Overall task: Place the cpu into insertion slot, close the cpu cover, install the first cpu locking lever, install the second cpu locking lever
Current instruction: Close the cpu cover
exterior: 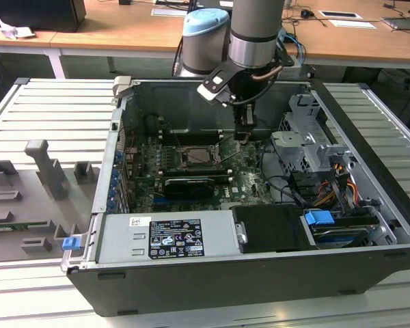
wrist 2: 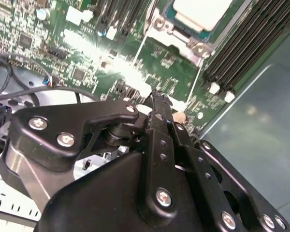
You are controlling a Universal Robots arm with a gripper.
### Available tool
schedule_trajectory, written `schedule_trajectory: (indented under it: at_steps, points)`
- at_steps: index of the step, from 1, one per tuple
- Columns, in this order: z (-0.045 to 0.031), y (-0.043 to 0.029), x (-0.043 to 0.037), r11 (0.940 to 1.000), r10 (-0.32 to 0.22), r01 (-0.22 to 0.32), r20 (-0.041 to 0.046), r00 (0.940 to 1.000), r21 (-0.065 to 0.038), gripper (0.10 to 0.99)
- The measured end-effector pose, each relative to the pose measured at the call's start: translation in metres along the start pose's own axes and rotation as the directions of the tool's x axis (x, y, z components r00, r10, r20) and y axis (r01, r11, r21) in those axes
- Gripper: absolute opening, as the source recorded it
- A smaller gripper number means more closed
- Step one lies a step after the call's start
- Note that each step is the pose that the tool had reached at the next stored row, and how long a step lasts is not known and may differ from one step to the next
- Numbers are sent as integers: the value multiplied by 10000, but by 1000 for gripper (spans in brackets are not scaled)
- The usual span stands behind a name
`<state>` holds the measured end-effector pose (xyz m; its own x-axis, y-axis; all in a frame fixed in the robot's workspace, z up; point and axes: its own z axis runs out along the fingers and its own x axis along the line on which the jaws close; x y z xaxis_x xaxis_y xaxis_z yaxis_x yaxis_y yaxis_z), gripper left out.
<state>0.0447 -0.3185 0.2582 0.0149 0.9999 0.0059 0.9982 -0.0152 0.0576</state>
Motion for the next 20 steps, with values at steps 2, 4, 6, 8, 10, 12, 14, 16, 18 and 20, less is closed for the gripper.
schedule_trajectory:
  at_steps: [2, 4, 6, 8, 10, 12, 14, 16, 18, 20]
  points:
    - [6, 42, 1, 10000, -1, 1, 0, 10000, 0, 106]
    - [14, 87, 1, 10000, 1, -1, 1, 10000, 0, 106]
    - [25, 131, 2, 10000, -2, 2, 7, 10000, 1, 106]
    - [41, 158, 5, 10000, -1, 1, 14, 10000, 0, 106]
    - [74, 175, 10, 10000, -1, 1, 18, 10000, 0, 106]
    - [113, 176, 11, 10000, -1, 1, 17, 10000, 0, 106]
    - [132, 169, 11, 10000, 0, 0, 17, 10000, -1, 106]
    - [136, 147, 11, 10000, -2, 2, 19, 10000, 1, 106]
    - [135, 115, 10, 10000, -2, 2, 18, 10000, 0, 106]
    - [133, 80, 10, 10000, -3, 3, 18, 10000, 0, 106]
